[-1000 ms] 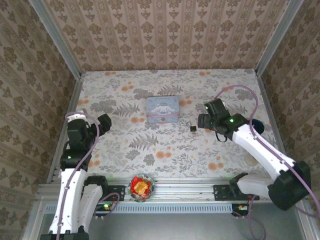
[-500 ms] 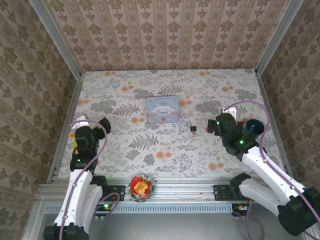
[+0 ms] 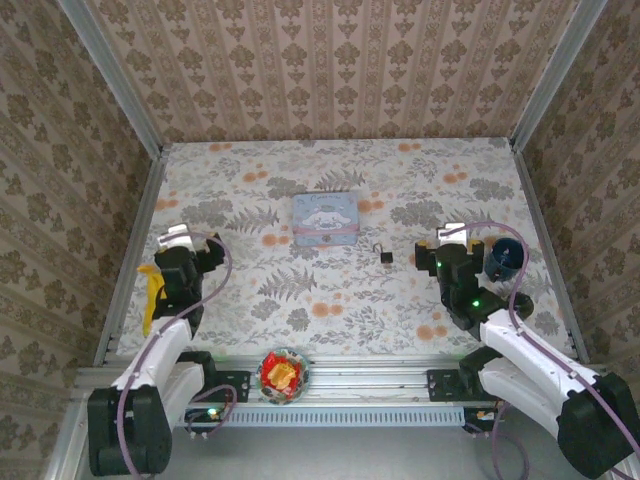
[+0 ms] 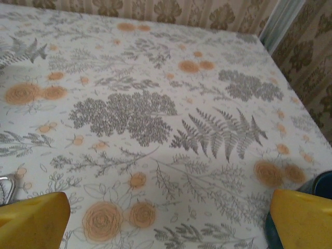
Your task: Unlock a padlock with a key
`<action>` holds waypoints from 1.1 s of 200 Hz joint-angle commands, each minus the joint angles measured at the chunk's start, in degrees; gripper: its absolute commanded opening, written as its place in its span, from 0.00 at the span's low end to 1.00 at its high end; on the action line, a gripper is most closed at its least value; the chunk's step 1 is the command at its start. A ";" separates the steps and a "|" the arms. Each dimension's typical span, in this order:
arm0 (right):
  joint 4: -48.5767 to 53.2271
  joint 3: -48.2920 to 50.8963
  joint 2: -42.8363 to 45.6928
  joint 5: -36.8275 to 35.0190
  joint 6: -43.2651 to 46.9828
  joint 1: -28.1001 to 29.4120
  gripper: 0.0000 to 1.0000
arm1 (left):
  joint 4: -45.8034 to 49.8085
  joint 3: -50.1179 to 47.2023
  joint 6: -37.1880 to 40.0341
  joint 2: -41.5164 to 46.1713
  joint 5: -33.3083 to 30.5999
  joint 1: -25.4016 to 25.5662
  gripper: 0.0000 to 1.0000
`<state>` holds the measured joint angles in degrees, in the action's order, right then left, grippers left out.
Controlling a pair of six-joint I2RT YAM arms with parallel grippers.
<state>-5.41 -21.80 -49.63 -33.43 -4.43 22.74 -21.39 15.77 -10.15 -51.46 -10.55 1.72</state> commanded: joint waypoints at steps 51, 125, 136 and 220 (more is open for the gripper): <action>-13.61 1.67 -2.66 3.22 4.70 -4.92 1.00 | -20.59 -2.63 7.92 -10.61 8.38 -2.91 1.00; -17.24 3.25 -3.36 6.62 4.26 -8.02 1.00 | -37.36 -3.18 11.76 -23.50 14.90 -3.33 1.00; -17.48 3.41 -3.37 6.84 4.25 -8.29 1.00 | -39.58 -3.22 12.14 -25.42 15.08 -3.44 1.00; -27.94 6.71 -7.38 10.57 4.25 -11.26 1.00 | -46.06 -0.24 13.21 -38.73 21.97 -4.30 1.00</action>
<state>-26.26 -16.64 -55.70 -24.82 -0.16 12.56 -64.16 13.26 1.54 -88.36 7.09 -2.00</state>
